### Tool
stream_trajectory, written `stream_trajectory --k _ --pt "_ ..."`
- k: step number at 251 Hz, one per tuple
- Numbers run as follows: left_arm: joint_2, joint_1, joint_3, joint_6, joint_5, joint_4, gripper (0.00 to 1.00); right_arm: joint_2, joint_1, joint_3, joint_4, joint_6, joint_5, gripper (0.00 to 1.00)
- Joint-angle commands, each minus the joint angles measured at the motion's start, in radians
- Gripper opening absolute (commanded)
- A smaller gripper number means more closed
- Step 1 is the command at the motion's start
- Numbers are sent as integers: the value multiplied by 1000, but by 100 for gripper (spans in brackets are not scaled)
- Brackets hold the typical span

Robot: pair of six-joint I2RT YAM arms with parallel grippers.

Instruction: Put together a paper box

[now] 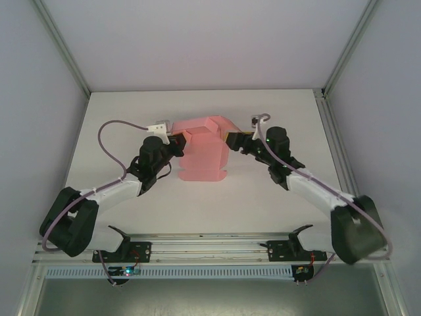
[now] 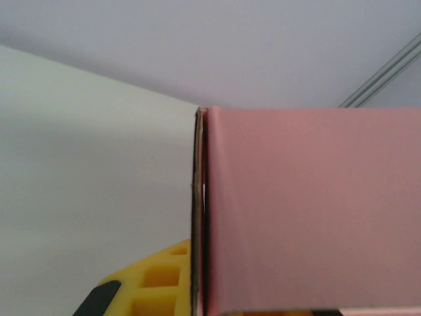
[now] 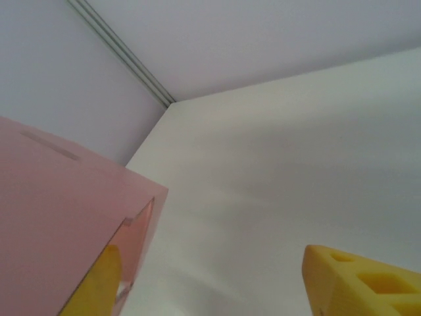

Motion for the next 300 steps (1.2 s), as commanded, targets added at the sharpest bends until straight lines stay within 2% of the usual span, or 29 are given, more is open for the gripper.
stream_trajectory --k 1,24,44,57,75,103,128,152,167,194,246,300 --pt "-22 4 -13 18 23 -11 0 -147 -21 -33 -146 -105 -30 78" --pt "-21 19 -15 3 75 -14 0 -280 -41 -49 -229 -163 -17 83" --pt "-14 28 -11 -1 137 -4 0 -376 -66 -47 -312 -206 82 84" --pt "-10 32 -9 3 163 2 0 -414 -95 -23 -375 -243 138 84" --pt "-8 32 -3 15 192 -11 0 -426 -150 33 -443 -282 150 83" --pt "-4 33 13 31 223 -46 0 -365 -231 140 -518 -360 75 83" --pt "-3 34 10 33 244 -42 0 -276 -251 221 -556 -450 -49 80" --pt "-7 33 8 33 238 -43 0 -178 -251 268 -545 -481 -198 72" --pt "-8 34 7 32 226 -45 0 -116 -247 291 -540 -491 -332 63" --pt "-8 34 10 29 207 -52 0 -41 -205 312 -538 -534 -478 59" --pt "7 33 29 24 199 -62 0 27 -99 341 -565 -591 -462 53" --pt "29 34 42 2 185 -70 0 73 4 349 -547 -577 -407 53"
